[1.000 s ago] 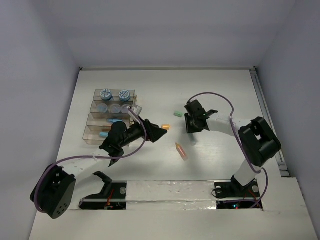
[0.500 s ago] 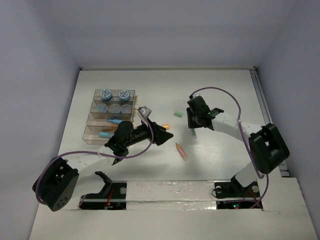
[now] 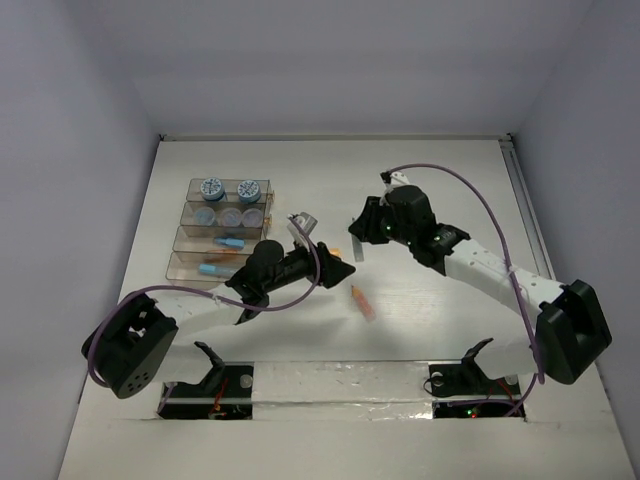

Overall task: Sort the stationery into containers
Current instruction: Pick up the pen from the center of the board.

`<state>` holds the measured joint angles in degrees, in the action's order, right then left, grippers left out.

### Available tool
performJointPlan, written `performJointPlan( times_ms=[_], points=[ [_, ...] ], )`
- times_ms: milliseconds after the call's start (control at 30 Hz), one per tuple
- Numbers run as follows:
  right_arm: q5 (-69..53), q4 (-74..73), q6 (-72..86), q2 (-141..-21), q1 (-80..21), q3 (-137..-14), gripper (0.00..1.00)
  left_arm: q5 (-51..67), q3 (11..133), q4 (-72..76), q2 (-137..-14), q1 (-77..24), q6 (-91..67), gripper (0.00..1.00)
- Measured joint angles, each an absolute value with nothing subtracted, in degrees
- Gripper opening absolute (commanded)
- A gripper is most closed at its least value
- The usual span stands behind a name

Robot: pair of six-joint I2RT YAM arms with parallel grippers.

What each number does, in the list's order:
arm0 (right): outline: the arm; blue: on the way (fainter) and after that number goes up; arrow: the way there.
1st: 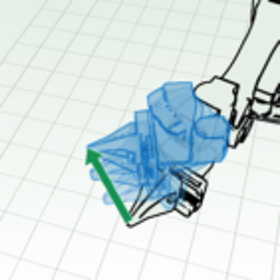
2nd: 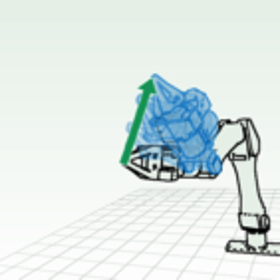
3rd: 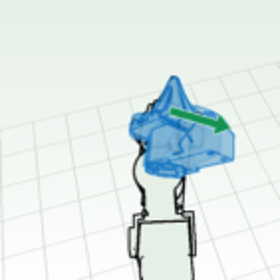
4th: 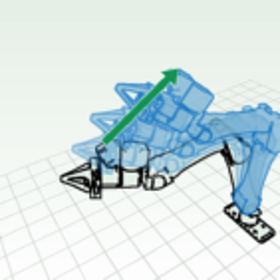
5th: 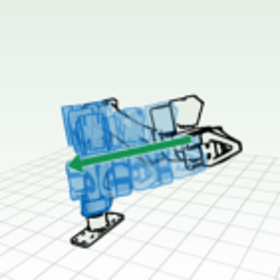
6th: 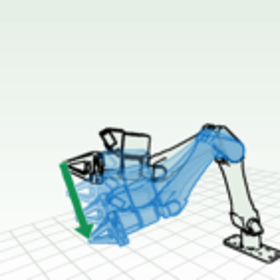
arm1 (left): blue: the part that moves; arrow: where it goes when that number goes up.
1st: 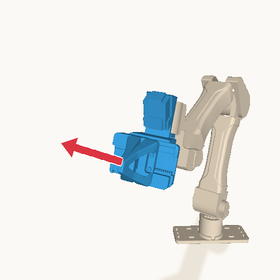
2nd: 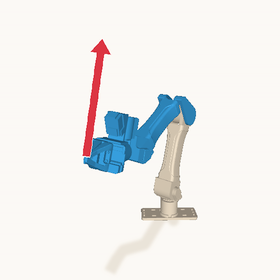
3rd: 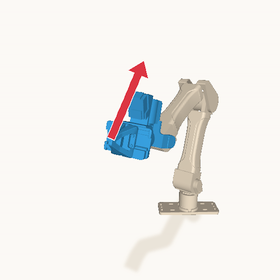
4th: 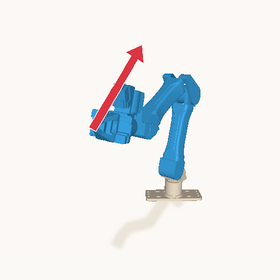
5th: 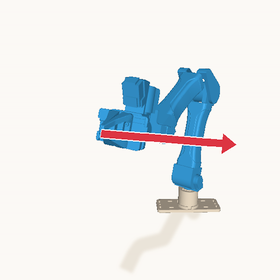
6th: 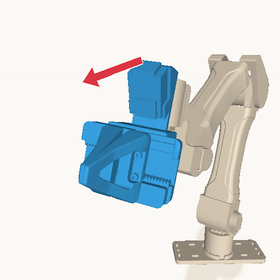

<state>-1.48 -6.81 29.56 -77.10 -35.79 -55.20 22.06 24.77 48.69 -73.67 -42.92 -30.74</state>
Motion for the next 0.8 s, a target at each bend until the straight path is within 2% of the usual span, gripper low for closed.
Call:
performJointPlan(
  times_ms=[300, 433, 567, 700, 767, 800],
  points=[
    [-7.51, 0.21, 33.52, -80.36, -40.27, -54.59, 0.0, 14.94, 24.8, 49.74, -73.67, -43.03, -31.14, 0.54],
    [-8.86, 2.57, 34.57, -80.38, -41.3, -54.59, 0.0, 12.82, 24.77, 49.93, -73.82, -43.03, -31.42, 0.42],
    [-9.23, 4.12, 35.05, -80.38, -42.0, -54.57, 0.0, 10.98, 24.8, 49.84, -74.15, -43.05, -31.77, 0.36],
    [-9.28, 4.82, 35.35, -80.38, -42.26, -54.52, 0.0, 10.17, 24.8, 49.89, -74.19, -43.05, -32.08, 0.18],
    [-9.26, 4.91, 35.4, -80.29, -42.35, -54.46, 0.0, 9.15, 24.77, 49.1, -74.19, -43.05, -32.12, 0.0],
    [-8.82, 5.02, 35.4, -80.23, -42.35, -54.37, 0.0, 9.23, 24.84, 48.8, -74.19, -42.81, -32.01, 0.0]
  ],
)
